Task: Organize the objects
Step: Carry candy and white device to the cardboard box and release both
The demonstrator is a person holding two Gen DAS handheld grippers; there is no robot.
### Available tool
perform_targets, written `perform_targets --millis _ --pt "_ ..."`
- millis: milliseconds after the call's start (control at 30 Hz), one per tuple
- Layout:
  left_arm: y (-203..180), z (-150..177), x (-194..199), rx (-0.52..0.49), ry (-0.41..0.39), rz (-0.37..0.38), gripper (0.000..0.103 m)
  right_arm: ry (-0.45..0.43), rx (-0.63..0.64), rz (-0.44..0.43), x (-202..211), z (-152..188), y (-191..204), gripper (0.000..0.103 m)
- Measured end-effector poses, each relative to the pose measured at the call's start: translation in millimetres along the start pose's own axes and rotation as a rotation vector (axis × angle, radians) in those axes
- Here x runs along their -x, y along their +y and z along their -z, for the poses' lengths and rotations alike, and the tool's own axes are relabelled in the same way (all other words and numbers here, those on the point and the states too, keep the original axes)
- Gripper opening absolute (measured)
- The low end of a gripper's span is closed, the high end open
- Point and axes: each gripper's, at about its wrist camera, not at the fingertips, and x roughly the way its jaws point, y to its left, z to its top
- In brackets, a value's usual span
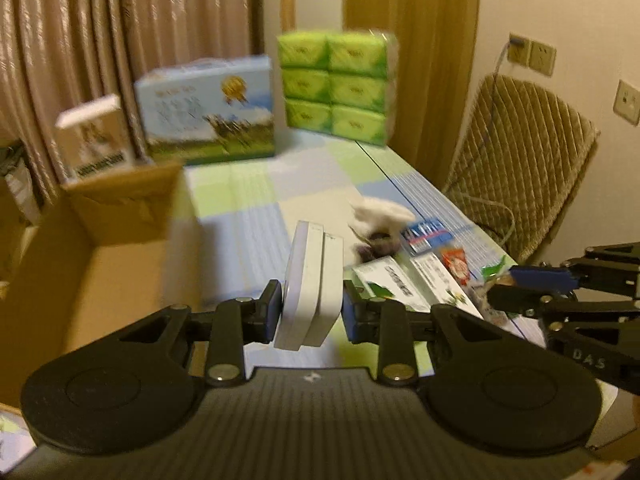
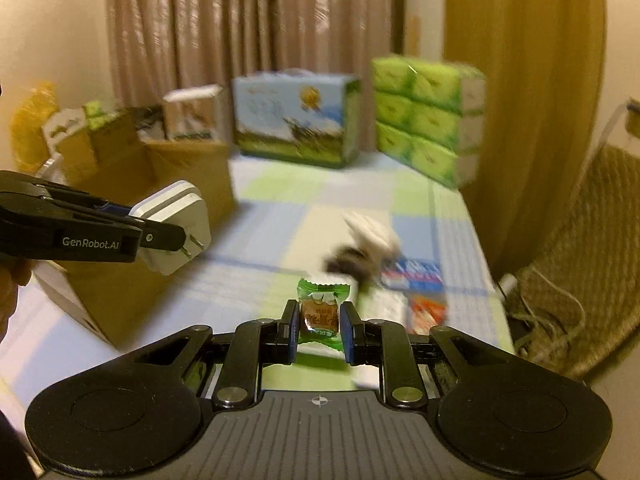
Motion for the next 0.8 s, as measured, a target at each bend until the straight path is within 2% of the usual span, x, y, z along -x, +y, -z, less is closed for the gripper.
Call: perform_targets --millis 200,367,567,800 --pt "62 -11 46 0.006 -0.029 -0.106 0.026 -0.047 0.035 -0.119 -1 -39 59 0.018" --pt "128 -6 64 0.043 -0.02 -0.191 0.026 -0.046 0.068 -0.216 -26 -67 115 0.018" --pt "189 14 59 0.087 0.023 -0.24 0.027 0.001 0.073 -0.314 -73 -87 166 0.018" --pt "219 33 36 0.141 0.054 -0.229 0.027 0.06 0.063 -0.324 -118 -91 193 0.018"
